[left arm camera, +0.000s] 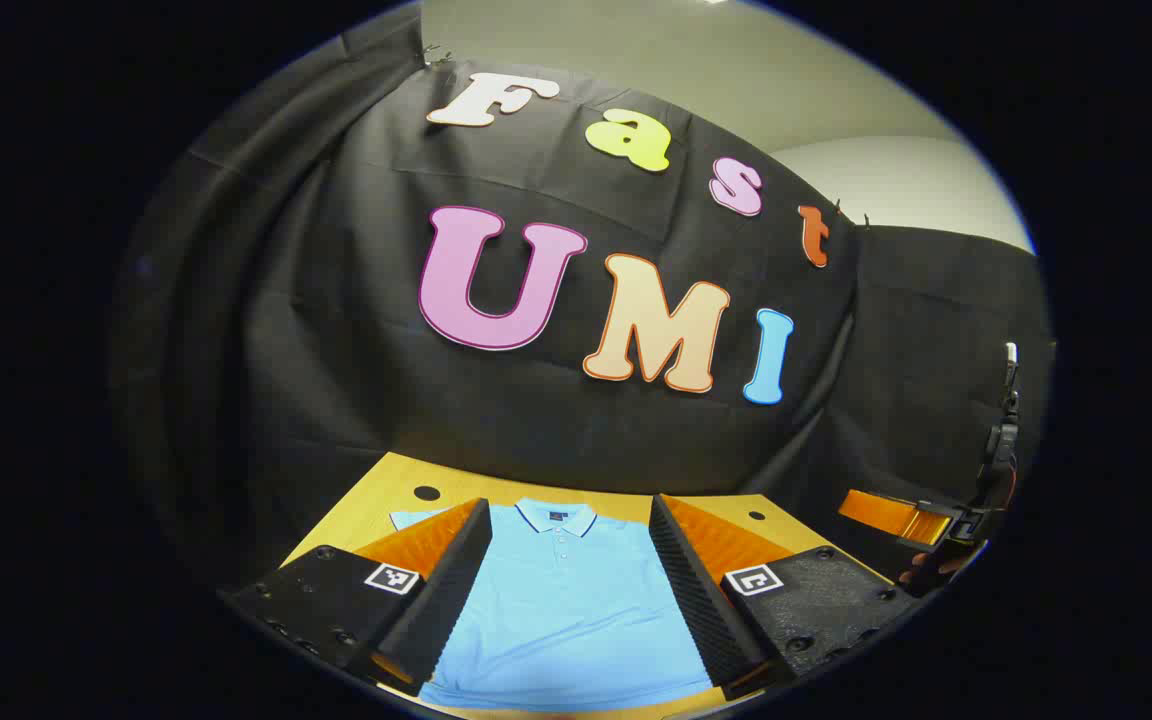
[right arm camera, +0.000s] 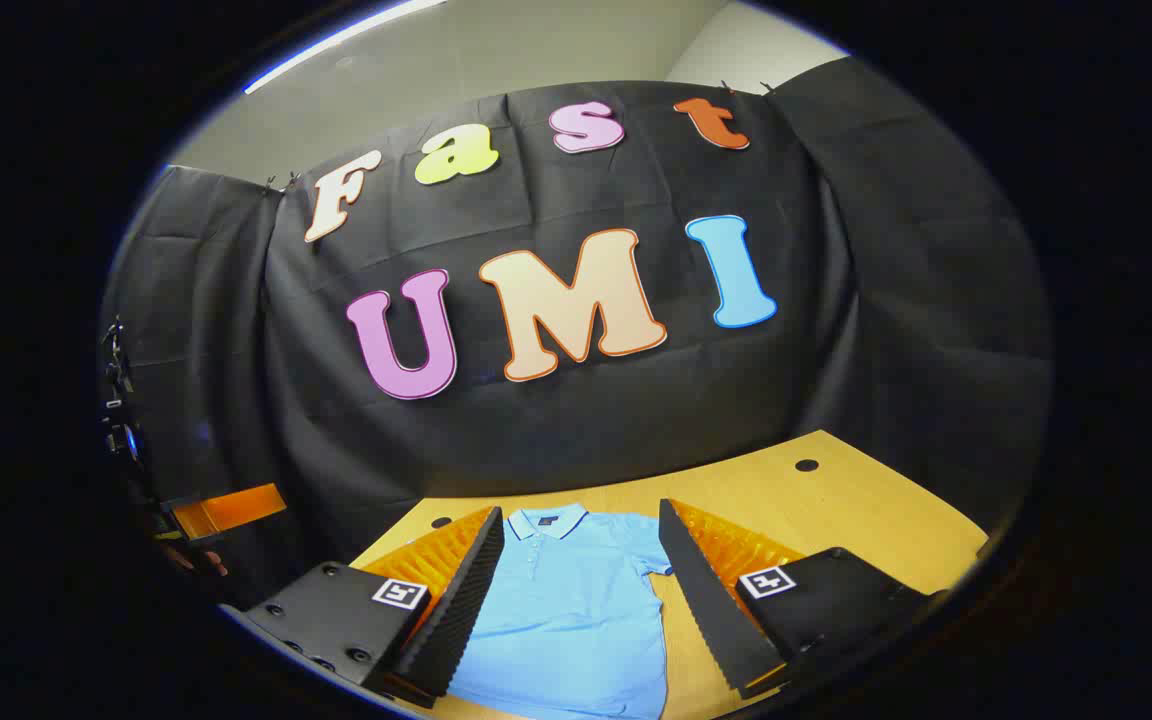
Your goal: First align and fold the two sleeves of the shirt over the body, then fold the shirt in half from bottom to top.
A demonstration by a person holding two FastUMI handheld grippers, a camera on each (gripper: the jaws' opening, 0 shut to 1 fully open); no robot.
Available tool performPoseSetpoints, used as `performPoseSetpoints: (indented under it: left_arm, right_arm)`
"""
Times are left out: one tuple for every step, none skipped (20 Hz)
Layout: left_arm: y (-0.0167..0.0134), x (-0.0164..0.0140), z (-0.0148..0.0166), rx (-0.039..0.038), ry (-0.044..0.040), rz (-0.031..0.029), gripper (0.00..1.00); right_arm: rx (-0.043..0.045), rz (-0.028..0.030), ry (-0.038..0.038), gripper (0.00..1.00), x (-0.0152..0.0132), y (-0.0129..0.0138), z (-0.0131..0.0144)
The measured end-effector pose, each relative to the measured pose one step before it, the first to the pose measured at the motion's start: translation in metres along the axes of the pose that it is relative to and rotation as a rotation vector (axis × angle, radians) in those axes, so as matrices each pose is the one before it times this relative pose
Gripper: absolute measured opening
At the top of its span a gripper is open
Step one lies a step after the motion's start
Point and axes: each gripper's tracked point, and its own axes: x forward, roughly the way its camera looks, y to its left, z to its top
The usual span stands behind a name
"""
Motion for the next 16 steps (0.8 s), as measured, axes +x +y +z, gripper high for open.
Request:
performPoseSetpoints:
  left_arm:
    - [0.00322,-0.00048,-0.00135,-0.00206,0.00395,0.00924,0.95]
    - [0.00156,0.00046,0.00058,-0.00722,-0.00067,0.00520,0.95]
    - [0.00005,0.00030,0.00024,-0.00983,0.00169,0.00105,0.94]
    - [0.00225,-0.00044,-0.00274,-0.00775,0.00507,0.00300,0.95]
    - [0.00095,0.00137,-0.00164,-0.00243,0.00679,0.00231,0.94]
    - [0.00064,0.00009,-0.00074,0.00261,0.00286,0.00254,0.94]
    - [0.00126,0.00097,0.00027,0.00429,0.00089,0.00262,0.95]
    - [0.00002,0.00061,-0.00072,0.00327,0.00493,0.00061,0.94]
    - [0.00012,-0.00044,-0.00012,0.00389,0.00407,-0.00005,0.95]
    - [-0.00055,0.00096,-0.00042,0.00438,0.00320,-0.00032,0.95]
    - [0.00003,-0.00040,-0.00058,0.00346,0.00515,-0.00203,0.95]
    - [-0.00093,0.00033,-0.00197,0.00309,0.00407,0.00029,0.94]
    - [0.00054,0.00046,0.00063,0.00268,-0.00002,0.00709,0.95]
    - [0.00262,-0.00122,-0.00026,-0.00008,-0.00176,0.00416,0.95]
    - [-0.00046,-0.00102,-0.00166,-0.00452,0.00434,-0.00106,0.95]
    - [-0.00142,0.00087,-0.00296,-0.00670,0.00679,-0.00069,0.94]
  right_arm:
    - [-0.00610,0.00321,0.00229,0.97,0.00103,0.00088,-0.00165]
    - [-0.00399,0.00614,0.00088,0.97,0.00133,0.00192,0.00017]
    - [-0.00297,0.00572,0.00209,0.97,0.00148,0.00147,-0.00026]
    - [-0.00305,0.00547,0.00600,0.97,0.00257,0.00178,-0.00080]
    - [-0.00273,0.00294,0.00707,0.97,0.00112,0.00100,-0.00250]
    - [-0.00363,0.00363,0.00409,0.97,0.00221,0.00084,-0.00068]
    - [-0.00402,0.00080,0.00138,0.97,0.00148,0.00143,-0.00112]
    - [-0.00248,0.00334,0.00609,0.97,0.00083,0.00190,-0.00117]
    - [-0.00094,0.00371,0.00575,0.97,0.00105,0.00144,-0.00257]
    - [-0.00074,0.00228,0.00304,0.97,0.00072,0.00110,-0.00079]
    - [-0.00110,0.00264,0.00408,0.97,0.00048,0.00192,-0.00190]
    - [-0.00218,0.00113,0.00486,0.97,0.00097,0.00076,-0.00183]
    - [-0.00391,0.00275,0.00388,0.97,-0.00002,0.00106,-0.00288]
    - [-0.00413,0.00107,0.00433,0.97,0.00045,0.00106,-0.00194]
    - [-0.00252,-0.00031,0.00685,0.97,-0.00061,-0.00072,-0.00273]
    - [-0.00043,-0.00157,0.00510,0.97,-0.00007,-0.00069,-0.00170]
